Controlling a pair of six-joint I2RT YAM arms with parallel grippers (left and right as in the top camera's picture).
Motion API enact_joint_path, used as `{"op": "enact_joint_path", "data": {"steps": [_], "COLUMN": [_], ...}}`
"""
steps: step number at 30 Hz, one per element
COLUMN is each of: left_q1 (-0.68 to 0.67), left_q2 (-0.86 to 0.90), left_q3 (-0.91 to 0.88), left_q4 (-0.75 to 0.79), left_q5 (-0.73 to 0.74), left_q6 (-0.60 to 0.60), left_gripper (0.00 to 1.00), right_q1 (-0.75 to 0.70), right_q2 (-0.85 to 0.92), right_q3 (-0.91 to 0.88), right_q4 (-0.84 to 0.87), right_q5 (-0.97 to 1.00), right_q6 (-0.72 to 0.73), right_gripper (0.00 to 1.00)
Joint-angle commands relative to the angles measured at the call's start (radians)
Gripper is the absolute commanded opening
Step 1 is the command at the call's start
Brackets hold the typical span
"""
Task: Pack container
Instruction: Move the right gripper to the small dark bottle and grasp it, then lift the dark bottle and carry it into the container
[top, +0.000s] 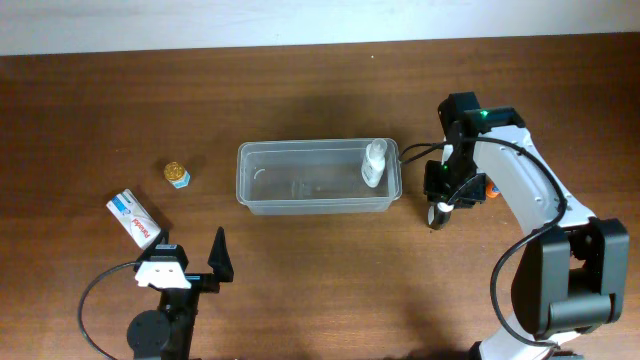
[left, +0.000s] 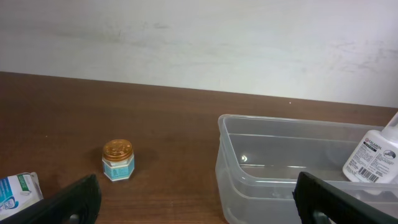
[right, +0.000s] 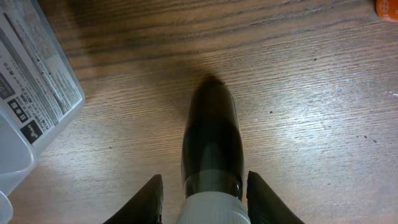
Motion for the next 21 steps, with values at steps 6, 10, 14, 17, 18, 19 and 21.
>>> {"op": "enact_joint_path", "data": {"steps": [6,10,14,17,18,19,21], "left_q1": [0.005,0.005,0.005,0.005,0.005,0.005,0.005], "left_q2": [-0.009,-0.009,-0.009,-0.009,-0.009,-0.009,-0.009], "left_q3": [-0.006,-0.006,-0.006,-0.006,-0.006,-0.006,-0.006], "left_q4": [-0.002,-0.002,-0.002,-0.002,-0.002,-0.002,-0.002], "left_q5": [-0.004,-0.004,-0.004,-0.004,-0.004,-0.004,-0.004], "left_q6": [0.013,0.013,0.013,0.013,0.013,0.013,0.013], "left_gripper": [0.99,0.99,0.99,0.99,0.99,0.99,0.99], "right_q1": [-0.005,-0.005,-0.005,-0.005,-0.005,-0.005,-0.005], "right_q2": [0.005,0.005,0.005,0.005,0.005,0.005,0.005], "right_q3": [-0.069,-0.071,-0.071,-0.071,-0.071,-0.071,-0.070], "right_q4": [0.042,0.050,0.058,0.064,0.065,0.066,0.064], "right_q5": [0.006,0.006,0.006,0.006,0.006,0.006,0.005], "right_q6": [-0.034,-0.034,-0.034,-0.034,-0.034,-0.034,-0.034], "right_gripper": [0.36,0.33,0.19,0.16,0.15,0.15,0.14]}}
